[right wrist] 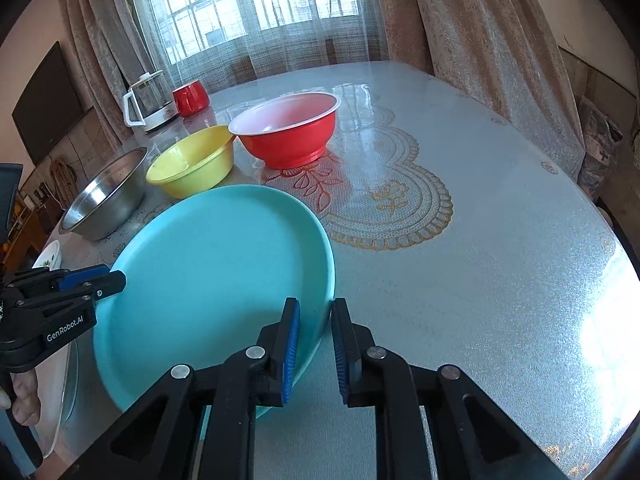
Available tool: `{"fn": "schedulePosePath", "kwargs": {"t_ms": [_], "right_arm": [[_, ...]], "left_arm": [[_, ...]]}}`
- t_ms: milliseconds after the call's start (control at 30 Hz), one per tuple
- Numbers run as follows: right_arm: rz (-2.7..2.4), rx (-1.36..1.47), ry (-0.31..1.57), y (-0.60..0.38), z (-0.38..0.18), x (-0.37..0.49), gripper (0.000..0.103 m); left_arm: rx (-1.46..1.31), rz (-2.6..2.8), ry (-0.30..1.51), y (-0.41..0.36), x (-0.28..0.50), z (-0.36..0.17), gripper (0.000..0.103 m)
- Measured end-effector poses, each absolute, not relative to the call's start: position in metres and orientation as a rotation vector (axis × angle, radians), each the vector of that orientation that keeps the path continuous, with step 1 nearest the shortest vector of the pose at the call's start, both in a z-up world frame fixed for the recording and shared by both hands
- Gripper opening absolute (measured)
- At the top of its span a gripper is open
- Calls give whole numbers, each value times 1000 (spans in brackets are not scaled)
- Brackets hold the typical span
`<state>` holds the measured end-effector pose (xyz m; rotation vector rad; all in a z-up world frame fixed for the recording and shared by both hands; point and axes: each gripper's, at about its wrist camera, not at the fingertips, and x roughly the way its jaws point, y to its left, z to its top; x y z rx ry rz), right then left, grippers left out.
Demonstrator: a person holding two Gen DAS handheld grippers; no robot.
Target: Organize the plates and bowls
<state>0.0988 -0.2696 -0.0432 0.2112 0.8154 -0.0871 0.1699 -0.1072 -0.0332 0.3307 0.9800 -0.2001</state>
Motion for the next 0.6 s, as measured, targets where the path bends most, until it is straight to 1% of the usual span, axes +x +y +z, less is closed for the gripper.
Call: {"fn": "schedulePosePath", "kwargs": {"t_ms": [233,433,533,600], "right_arm": [[-103,152,820,-261,-43,95,16],[-116,114,830,-258,-42,96,17],[-127,122,833,-260,-43,95,22],[-140,133,839,-263,-43,96,30]], "left_arm": [[346,-225,961,-106,165,-32,19],[200,-253,957,-88,166,-22,19],[164,-245,911,-79,157,-12,19],[131,-242,896,-71,152,-7,19]]}}
